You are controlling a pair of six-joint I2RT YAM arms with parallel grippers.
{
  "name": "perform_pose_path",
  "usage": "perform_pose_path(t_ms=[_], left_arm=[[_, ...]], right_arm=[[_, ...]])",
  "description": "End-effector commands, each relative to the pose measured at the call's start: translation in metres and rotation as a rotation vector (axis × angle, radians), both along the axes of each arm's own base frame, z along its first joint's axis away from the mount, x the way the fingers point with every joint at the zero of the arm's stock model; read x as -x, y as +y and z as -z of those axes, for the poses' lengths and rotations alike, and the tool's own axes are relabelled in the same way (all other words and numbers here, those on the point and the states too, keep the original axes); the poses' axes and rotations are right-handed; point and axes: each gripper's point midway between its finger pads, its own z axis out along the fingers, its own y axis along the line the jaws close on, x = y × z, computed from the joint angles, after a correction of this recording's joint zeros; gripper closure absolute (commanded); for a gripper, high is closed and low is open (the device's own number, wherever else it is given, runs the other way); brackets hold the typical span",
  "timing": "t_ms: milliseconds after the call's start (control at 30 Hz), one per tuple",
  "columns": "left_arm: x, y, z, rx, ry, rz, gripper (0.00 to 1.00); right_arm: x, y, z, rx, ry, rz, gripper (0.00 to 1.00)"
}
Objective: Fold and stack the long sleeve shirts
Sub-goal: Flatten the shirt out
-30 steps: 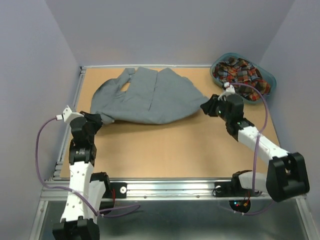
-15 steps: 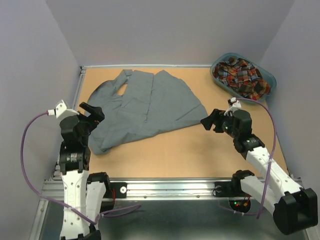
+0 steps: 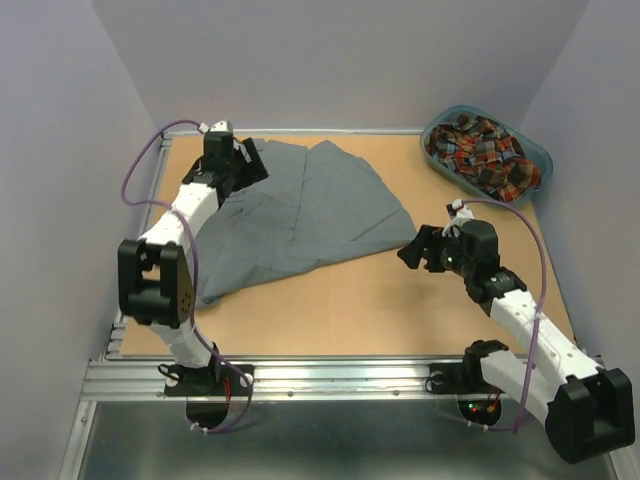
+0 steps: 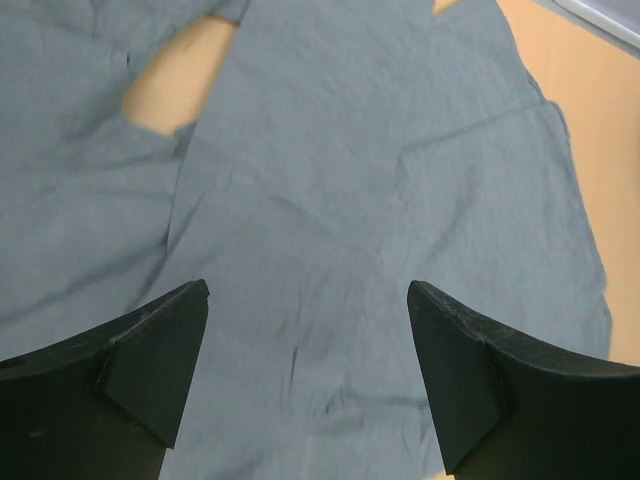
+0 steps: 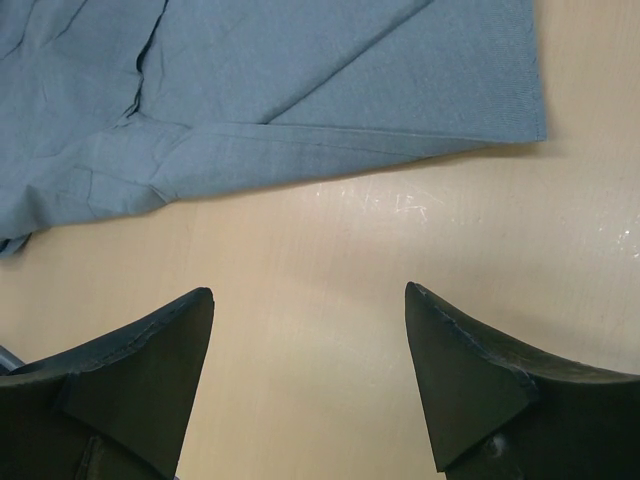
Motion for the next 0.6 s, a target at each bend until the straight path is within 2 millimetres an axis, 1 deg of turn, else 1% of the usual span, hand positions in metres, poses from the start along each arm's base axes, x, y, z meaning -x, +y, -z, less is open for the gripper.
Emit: perform_pose_path(t_ms=[0,67,100,133,167,233,267,300,333,367,400,467,500,567], left_arm=[[-0.066,0.013,-0.015,-0.085,-0.092,-0.054,0.12],[-0.084,0.014,-0.003,-0.109,-0.077,-0.059,0.13],[-0.101,0.014,0.006,-0.123,-0.067,-0.067,0.14],[-0.113,0.016,0.000,-0.140,-0.085,-0.076,0.16],[-0.122,0.015,0.022,-0.154,-0.051,-0.075,0.18],[-0.132,0.019,0.035,-0.178,-0.027,-0.084,0.21],[-0.140,0.021,0.048,-0.201,0.001,-0.089,0.24],[-0.144,0.022,0.054,-0.210,0.013,-0.096,0.24],[-0.151,0.024,0.051,-0.220,0.005,-0.103,0.25],[-0.151,0.025,0.063,-0.234,0.028,-0.102,0.25],[-0.155,0.027,0.071,-0.241,0.037,-0.106,0.25],[-0.158,0.031,0.076,-0.265,0.043,-0.119,0.25],[-0.157,0.031,0.085,-0.274,0.059,-0.113,0.25],[-0.158,0.030,0.090,-0.273,0.068,-0.106,0.25]], right_arm=[[-0.001,0.006,-0.031,-0.032,-0.092,-0.038,0.18],[0.002,0.007,-0.031,-0.041,-0.092,-0.049,0.18],[0.004,0.007,-0.031,-0.044,-0.097,-0.049,0.18],[0.006,0.008,-0.029,-0.048,-0.093,-0.057,0.18],[0.007,0.008,-0.030,-0.047,-0.099,-0.060,0.18],[0.009,0.008,-0.029,-0.049,-0.095,-0.066,0.18],[0.010,0.009,-0.029,-0.050,-0.095,-0.074,0.18],[0.010,0.010,-0.030,-0.054,-0.096,-0.077,0.18],[0.011,0.012,-0.030,-0.057,-0.097,-0.089,0.18],[0.011,0.012,-0.031,-0.059,-0.096,-0.092,0.18],[0.012,0.012,-0.031,-0.059,-0.100,-0.096,0.18],[0.013,0.013,-0.031,-0.058,-0.101,-0.105,0.18],[0.013,0.013,-0.029,-0.053,-0.102,-0.106,0.18],[0.014,0.012,-0.027,-0.051,-0.097,-0.105,0.18]])
